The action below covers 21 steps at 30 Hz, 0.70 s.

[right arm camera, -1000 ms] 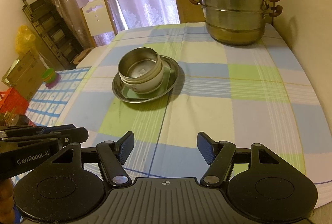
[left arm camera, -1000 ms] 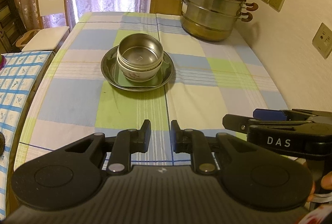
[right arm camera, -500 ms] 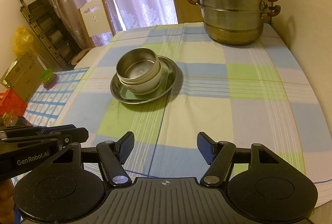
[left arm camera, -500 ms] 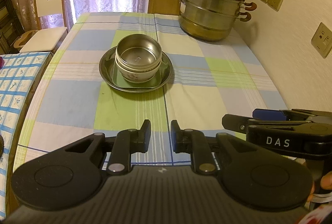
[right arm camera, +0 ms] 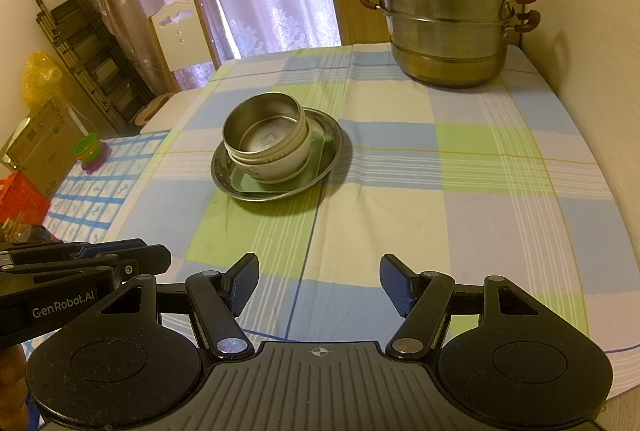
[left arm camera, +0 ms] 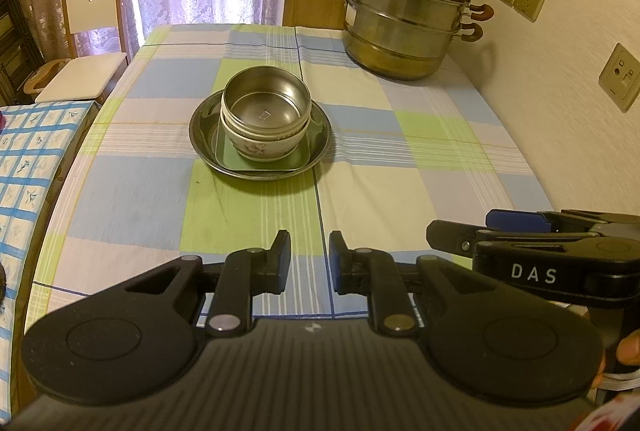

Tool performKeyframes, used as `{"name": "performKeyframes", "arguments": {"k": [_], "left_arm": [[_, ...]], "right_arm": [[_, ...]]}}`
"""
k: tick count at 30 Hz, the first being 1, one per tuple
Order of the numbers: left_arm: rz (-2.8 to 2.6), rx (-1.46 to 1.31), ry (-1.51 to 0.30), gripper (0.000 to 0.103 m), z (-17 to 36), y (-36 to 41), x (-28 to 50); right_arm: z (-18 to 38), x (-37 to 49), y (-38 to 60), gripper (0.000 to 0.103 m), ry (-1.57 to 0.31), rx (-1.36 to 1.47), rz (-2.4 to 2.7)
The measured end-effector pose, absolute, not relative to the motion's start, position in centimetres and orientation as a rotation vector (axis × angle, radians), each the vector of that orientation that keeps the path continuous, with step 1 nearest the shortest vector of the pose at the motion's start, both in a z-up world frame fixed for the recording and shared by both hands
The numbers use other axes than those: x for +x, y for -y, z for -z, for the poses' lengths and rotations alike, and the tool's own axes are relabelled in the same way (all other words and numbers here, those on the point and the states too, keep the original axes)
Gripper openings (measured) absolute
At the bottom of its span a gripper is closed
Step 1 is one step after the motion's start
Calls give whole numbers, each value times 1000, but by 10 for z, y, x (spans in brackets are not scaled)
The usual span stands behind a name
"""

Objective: Organize plates and bowls

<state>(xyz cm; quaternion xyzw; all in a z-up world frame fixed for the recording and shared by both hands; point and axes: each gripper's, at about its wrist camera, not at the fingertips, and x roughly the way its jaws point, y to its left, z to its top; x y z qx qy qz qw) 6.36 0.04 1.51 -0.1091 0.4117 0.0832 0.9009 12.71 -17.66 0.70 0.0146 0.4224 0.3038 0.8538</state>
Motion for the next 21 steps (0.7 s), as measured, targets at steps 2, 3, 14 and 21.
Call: {"name": "performKeyframes", "arguments": {"k": [2,3,14,21], "left_arm": [[-172,-225,-851,17,-15,0,63],[-171,-225,-851,17,-15,0,64],[-166,-224,-851,17,-15,-1,65],[-163,-215,-845,17,-16,-2,68]], "right_arm": [[-7,127,177,67,-888,31,-638],[-7,128,176,67,-888,31,-638],[-8,131,177,67,-890,32,-633],[-8,132,175,67,-893,32,-626]]}}
